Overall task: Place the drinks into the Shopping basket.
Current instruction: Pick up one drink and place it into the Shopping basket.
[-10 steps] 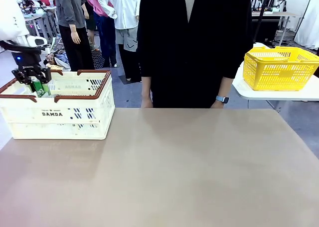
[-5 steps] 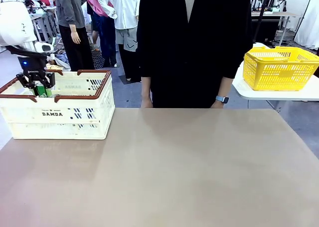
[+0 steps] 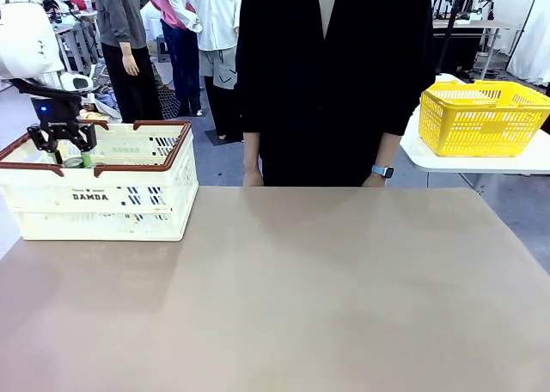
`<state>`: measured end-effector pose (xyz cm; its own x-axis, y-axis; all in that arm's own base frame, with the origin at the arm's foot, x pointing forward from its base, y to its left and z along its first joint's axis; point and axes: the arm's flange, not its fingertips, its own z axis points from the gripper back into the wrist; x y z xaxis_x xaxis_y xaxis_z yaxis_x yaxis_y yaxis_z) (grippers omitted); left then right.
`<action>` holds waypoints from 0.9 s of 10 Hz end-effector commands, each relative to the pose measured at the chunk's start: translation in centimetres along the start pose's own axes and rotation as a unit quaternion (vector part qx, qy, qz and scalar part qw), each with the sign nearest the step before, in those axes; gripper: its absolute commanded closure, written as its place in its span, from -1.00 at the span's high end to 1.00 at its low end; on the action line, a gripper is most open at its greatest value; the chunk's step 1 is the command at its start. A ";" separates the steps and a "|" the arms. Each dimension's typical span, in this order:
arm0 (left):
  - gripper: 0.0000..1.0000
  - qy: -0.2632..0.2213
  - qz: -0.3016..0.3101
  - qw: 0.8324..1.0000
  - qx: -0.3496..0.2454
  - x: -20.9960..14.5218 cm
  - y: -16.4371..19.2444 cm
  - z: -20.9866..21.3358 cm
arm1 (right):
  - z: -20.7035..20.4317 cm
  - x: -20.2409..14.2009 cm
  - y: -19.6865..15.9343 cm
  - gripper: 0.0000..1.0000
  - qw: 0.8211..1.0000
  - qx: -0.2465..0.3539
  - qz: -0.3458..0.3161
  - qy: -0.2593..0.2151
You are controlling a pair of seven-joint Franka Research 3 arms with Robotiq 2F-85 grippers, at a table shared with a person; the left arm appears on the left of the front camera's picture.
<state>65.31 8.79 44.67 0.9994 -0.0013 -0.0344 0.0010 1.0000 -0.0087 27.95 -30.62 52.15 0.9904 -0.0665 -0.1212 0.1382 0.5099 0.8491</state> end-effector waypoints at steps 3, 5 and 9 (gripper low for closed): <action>1.00 -0.020 0.009 1.000 -0.001 -0.6 0.4 1.9 | 0.0 -0.2 0.3 1.00 1.000 -0.002 -0.003 0.003; 1.00 -0.043 0.012 0.999 -0.016 -1.6 0.6 3.9 | 0.0 -0.2 0.3 1.00 1.000 -0.002 -0.003 0.003; 1.00 -0.093 -0.011 0.970 -0.222 -7.8 0.5 14.1 | 0.0 -0.2 0.3 1.00 1.000 -0.002 -0.003 0.003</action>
<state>60.65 8.85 57.83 0.9878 0.0403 0.1503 0.0055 0.9562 -0.2926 27.97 -30.61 52.15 0.9904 -0.0659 -0.1214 0.1380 0.5100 0.8490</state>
